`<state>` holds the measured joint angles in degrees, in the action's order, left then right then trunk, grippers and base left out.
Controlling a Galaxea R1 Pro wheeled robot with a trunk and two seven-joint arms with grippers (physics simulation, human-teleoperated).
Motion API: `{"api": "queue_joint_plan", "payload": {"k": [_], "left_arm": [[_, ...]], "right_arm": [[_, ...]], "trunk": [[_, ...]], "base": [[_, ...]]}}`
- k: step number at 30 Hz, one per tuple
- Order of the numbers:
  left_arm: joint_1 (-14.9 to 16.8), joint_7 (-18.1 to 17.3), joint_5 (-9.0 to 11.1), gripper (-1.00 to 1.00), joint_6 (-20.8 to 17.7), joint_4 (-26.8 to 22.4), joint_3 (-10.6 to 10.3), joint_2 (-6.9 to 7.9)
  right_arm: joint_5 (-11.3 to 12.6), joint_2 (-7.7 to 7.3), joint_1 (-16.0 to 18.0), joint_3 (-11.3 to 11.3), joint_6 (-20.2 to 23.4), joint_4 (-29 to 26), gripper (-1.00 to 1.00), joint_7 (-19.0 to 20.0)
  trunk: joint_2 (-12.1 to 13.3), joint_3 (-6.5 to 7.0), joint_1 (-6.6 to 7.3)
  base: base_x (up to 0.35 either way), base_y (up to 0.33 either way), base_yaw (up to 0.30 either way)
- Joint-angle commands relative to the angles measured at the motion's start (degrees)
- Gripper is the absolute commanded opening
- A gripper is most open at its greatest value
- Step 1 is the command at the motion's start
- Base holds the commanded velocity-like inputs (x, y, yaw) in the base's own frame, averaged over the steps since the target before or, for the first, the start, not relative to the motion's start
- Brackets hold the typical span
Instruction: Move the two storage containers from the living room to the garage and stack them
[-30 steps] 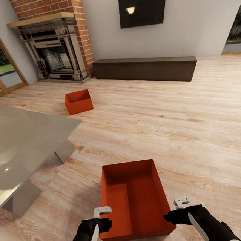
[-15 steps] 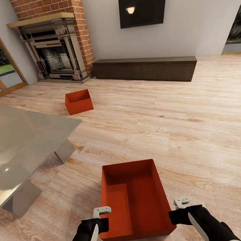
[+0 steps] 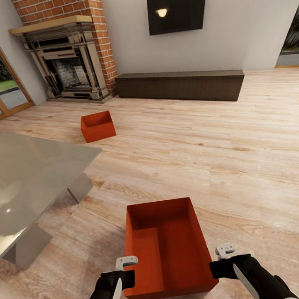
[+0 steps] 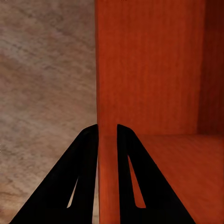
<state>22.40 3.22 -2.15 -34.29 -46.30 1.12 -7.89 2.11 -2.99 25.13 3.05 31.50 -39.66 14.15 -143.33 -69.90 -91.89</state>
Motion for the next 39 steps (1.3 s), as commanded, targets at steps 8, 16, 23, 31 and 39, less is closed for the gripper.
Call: {"api": "queue_joint_plan", "payload": {"k": [8, 16, 23, 31, 39], "left_arm": [[0.01, 0.14, -1.19, -1.00, -0.34, -0.03, 0.18, -0.11], [0.01, 0.20, -1.19, -1.00, -0.35, -0.04, 0.12, -0.10], [0.01, 0.27, -1.34, -1.00, -0.34, -0.03, 0.11, -0.11], [0.01, 0.41, -1.51, -1.00, -0.34, -0.02, 0.11, -0.11], [0.01, 0.47, -1.54, -1.00, -0.34, -0.02, 0.11, -0.11]], "right_arm": [[-0.17, -0.08, 0.00, 0.20, 0.23, -0.06, -1.00, -0.18], [-0.17, -0.08, 0.00, 0.20, 0.23, -0.06, -1.00, -0.18], [-0.17, -0.08, 0.00, 0.20, 0.23, -0.06, -1.00, -0.18], [-0.23, -0.08, 0.00, 0.20, 0.16, -0.06, -1.00, -0.25], [-0.31, -0.08, 0.00, 0.23, 0.01, -0.06, -1.00, -0.19]], "trunk": [[-0.02, -0.05, 0.01], [-0.02, -0.05, 0.01], [0.05, 1.06, 0.14], [2.09, 2.62, 1.32], [5.30, 4.06, 3.07]], "base": [[0.000, 0.000, 0.000], [0.000, 0.000, 0.000], [0.000, 0.000, 0.000], [0.000, 0.000, 0.000], [0.000, 0.000, 0.000]]}}
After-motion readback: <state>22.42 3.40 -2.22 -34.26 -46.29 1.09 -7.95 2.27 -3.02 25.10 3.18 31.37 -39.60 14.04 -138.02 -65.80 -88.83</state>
